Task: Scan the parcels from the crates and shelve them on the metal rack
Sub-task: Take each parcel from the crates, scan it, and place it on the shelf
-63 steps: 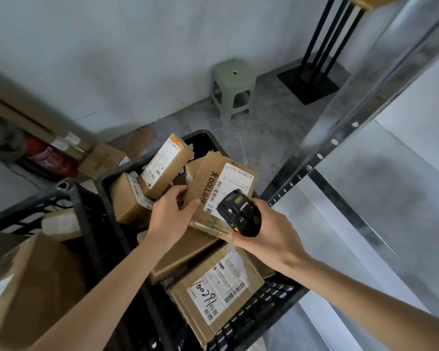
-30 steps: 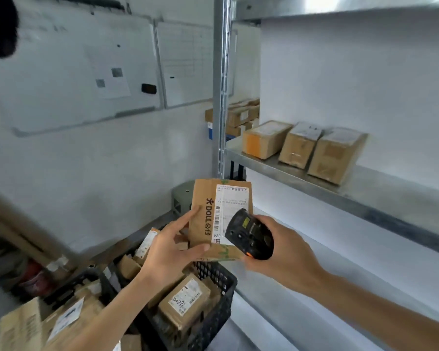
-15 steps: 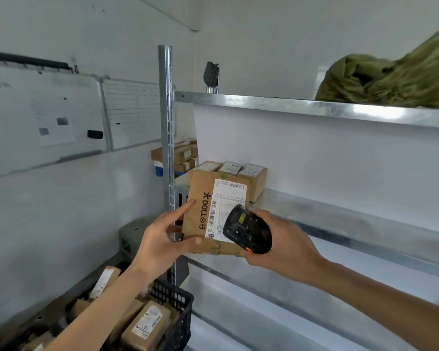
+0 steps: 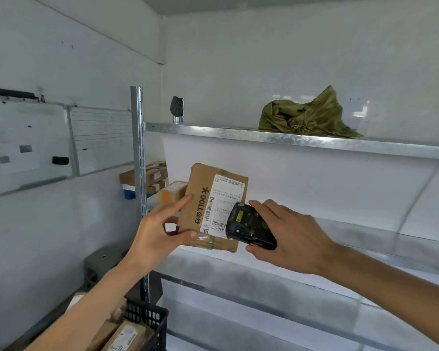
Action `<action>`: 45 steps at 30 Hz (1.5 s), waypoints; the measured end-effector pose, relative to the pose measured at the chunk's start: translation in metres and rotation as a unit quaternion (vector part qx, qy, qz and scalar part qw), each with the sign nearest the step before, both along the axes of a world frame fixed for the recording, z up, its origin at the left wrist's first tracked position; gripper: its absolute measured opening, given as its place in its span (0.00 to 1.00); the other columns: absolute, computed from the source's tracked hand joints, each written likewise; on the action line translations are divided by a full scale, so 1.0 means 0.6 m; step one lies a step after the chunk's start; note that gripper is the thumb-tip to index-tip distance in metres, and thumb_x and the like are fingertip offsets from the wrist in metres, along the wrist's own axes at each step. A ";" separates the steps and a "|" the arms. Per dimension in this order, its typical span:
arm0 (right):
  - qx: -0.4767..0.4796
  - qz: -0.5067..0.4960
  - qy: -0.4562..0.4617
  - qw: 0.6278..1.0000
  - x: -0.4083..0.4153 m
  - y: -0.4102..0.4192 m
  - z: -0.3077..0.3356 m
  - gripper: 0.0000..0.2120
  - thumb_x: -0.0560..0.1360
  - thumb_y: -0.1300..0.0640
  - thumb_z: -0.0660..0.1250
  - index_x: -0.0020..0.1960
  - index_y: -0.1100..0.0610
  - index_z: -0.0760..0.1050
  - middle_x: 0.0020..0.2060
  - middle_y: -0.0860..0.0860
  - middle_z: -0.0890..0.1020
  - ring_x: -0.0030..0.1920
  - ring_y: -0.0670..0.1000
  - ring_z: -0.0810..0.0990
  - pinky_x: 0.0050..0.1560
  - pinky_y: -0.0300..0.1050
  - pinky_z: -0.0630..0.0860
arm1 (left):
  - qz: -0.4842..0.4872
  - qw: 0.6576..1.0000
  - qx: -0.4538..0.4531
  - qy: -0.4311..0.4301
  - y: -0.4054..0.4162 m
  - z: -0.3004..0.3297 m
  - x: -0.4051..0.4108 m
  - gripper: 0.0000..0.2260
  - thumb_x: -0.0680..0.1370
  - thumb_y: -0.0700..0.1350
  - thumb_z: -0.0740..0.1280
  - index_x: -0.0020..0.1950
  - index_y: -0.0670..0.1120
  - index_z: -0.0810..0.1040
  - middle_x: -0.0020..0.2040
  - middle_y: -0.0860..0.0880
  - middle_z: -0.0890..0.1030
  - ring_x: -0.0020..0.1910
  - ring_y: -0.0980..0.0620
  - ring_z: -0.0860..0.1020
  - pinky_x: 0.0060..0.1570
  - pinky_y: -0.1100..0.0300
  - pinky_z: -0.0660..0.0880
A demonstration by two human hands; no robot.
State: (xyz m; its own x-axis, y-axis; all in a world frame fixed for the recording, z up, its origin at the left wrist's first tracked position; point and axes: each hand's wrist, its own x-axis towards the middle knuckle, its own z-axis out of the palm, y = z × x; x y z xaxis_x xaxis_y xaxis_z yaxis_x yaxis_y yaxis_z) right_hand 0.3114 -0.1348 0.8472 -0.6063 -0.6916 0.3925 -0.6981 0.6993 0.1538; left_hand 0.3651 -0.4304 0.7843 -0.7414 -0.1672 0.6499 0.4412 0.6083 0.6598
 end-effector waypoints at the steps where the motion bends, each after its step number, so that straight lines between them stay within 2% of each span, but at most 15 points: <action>1: 0.016 -0.008 0.009 1.000 0.003 0.010 0.010 0.42 0.76 0.29 0.61 0.81 0.47 0.51 0.68 0.44 0.68 0.60 0.48 0.76 0.47 0.46 0.78 | -0.002 1.000 -0.003 0.005 0.008 0.010 0.000 0.38 0.68 0.40 0.81 0.70 0.67 0.71 0.60 0.64 0.77 0.54 0.61 0.79 0.50 0.65 0.81; 3: 0.039 -0.021 0.018 0.999 0.005 0.029 0.030 0.42 0.77 0.29 0.60 0.81 0.50 0.50 0.68 0.46 0.67 0.59 0.50 0.76 0.45 0.47 0.78 | -0.009 1.000 -0.005 0.013 0.021 0.027 -0.003 0.38 0.68 0.39 0.81 0.70 0.66 0.72 0.61 0.63 0.76 0.55 0.61 0.79 0.49 0.66 0.81; 6: 0.058 -0.030 0.019 0.998 0.007 0.057 0.061 0.40 0.76 0.32 0.62 0.79 0.50 0.54 0.65 0.46 0.69 0.54 0.49 0.76 0.40 0.43 0.74 | -0.009 1.000 -0.016 0.023 0.039 0.048 -0.013 0.38 0.68 0.39 0.81 0.71 0.65 0.72 0.62 0.60 0.76 0.55 0.56 0.80 0.49 0.68 0.81; 8: 0.068 -0.033 0.022 0.997 0.006 0.076 0.079 0.39 0.75 0.33 0.63 0.78 0.49 0.55 0.62 0.46 0.69 0.53 0.49 0.76 0.40 0.45 0.77 | -0.010 0.999 -0.024 0.030 0.050 0.061 -0.020 0.38 0.68 0.40 0.81 0.71 0.64 0.71 0.62 0.60 0.76 0.55 0.57 0.80 0.49 0.70 0.80; 11: 0.066 -0.038 0.027 0.997 0.003 0.104 0.099 0.36 0.74 0.33 0.64 0.76 0.48 0.58 0.60 0.45 0.70 0.51 0.49 0.76 0.41 0.47 0.79 | -0.015 0.998 -0.051 0.042 0.067 0.076 -0.036 0.38 0.69 0.40 0.81 0.72 0.63 0.72 0.62 0.58 0.76 0.56 0.60 0.79 0.54 0.64 0.81; 14: 0.075 -0.043 0.046 0.995 0.003 0.128 0.115 0.34 0.75 0.34 0.64 0.74 0.47 0.59 0.60 0.45 0.71 0.52 0.48 0.76 0.39 0.43 0.76 | -0.017 0.997 -0.065 0.039 0.080 0.086 -0.054 0.38 0.69 0.41 0.81 0.74 0.62 0.72 0.60 0.57 0.76 0.55 0.58 0.79 0.57 0.58 0.82; 17: 0.093 -0.051 0.071 0.992 0.005 0.148 0.128 0.33 0.76 0.34 0.63 0.74 0.47 0.60 0.61 0.45 0.72 0.52 0.48 0.76 0.40 0.44 0.76 | -0.023 0.996 -0.068 0.044 0.097 0.094 -0.065 0.38 0.69 0.41 0.81 0.74 0.63 0.71 0.59 0.57 0.76 0.55 0.60 0.78 0.57 0.59 0.81; 23: 0.112 -0.075 0.109 0.985 0.004 0.170 0.141 0.33 0.75 0.33 0.61 0.74 0.48 0.60 0.61 0.46 0.72 0.52 0.50 0.76 0.39 0.44 0.73 | -0.018 0.994 -0.093 0.060 0.118 0.105 -0.088 0.39 0.69 0.43 0.81 0.72 0.69 0.69 0.59 0.58 0.76 0.55 0.56 0.79 0.56 0.58 0.82; 28: 0.111 -0.085 0.117 0.983 0.005 0.183 0.146 0.33 0.75 0.33 0.61 0.73 0.48 0.61 0.61 0.47 0.72 0.53 0.51 0.76 0.41 0.45 0.76 | -0.016 0.993 -0.097 0.066 0.135 0.108 -0.093 0.39 0.69 0.41 0.81 0.72 0.67 0.70 0.58 0.57 0.75 0.54 0.57 0.80 0.54 0.56 0.83; 32: 0.114 -0.092 0.115 0.982 0.006 0.193 0.147 0.32 0.75 0.33 0.62 0.73 0.48 0.61 0.61 0.47 0.72 0.53 0.51 0.76 0.40 0.45 0.75 | -0.012 0.992 -0.107 0.069 0.142 0.107 -0.093 0.39 0.69 0.42 0.81 0.71 0.69 0.69 0.59 0.57 0.75 0.54 0.60 0.78 0.53 0.60 0.82; 39: 0.129 -0.102 0.119 0.979 0.007 0.208 0.146 0.33 0.75 0.33 0.62 0.74 0.49 0.61 0.62 0.47 0.73 0.53 0.51 0.76 0.40 0.44 0.75 | -0.010 0.991 -0.114 0.068 0.151 0.102 -0.093 0.39 0.69 0.43 0.81 0.72 0.68 0.69 0.59 0.59 0.75 0.56 0.56 0.79 0.54 0.63 0.81; 43: 0.132 -0.103 0.117 0.979 0.009 0.214 0.146 0.34 0.75 0.33 0.62 0.75 0.49 0.61 0.62 0.48 0.73 0.53 0.51 0.76 0.39 0.44 0.72 | -0.008 0.991 -0.113 0.073 0.158 0.102 -0.092 0.39 0.69 0.43 0.82 0.71 0.69 0.69 0.58 0.59 0.76 0.55 0.58 0.79 0.51 0.73 0.77; 45: 0.140 -0.106 0.122 0.977 0.011 0.216 0.147 0.34 0.76 0.33 0.62 0.75 0.49 0.60 0.63 0.48 0.73 0.53 0.51 0.76 0.40 0.43 0.70 | -0.006 0.990 -0.115 0.076 0.161 0.102 -0.091 0.38 0.69 0.43 0.82 0.71 0.68 0.69 0.58 0.58 0.76 0.55 0.58 0.79 0.51 0.73 0.77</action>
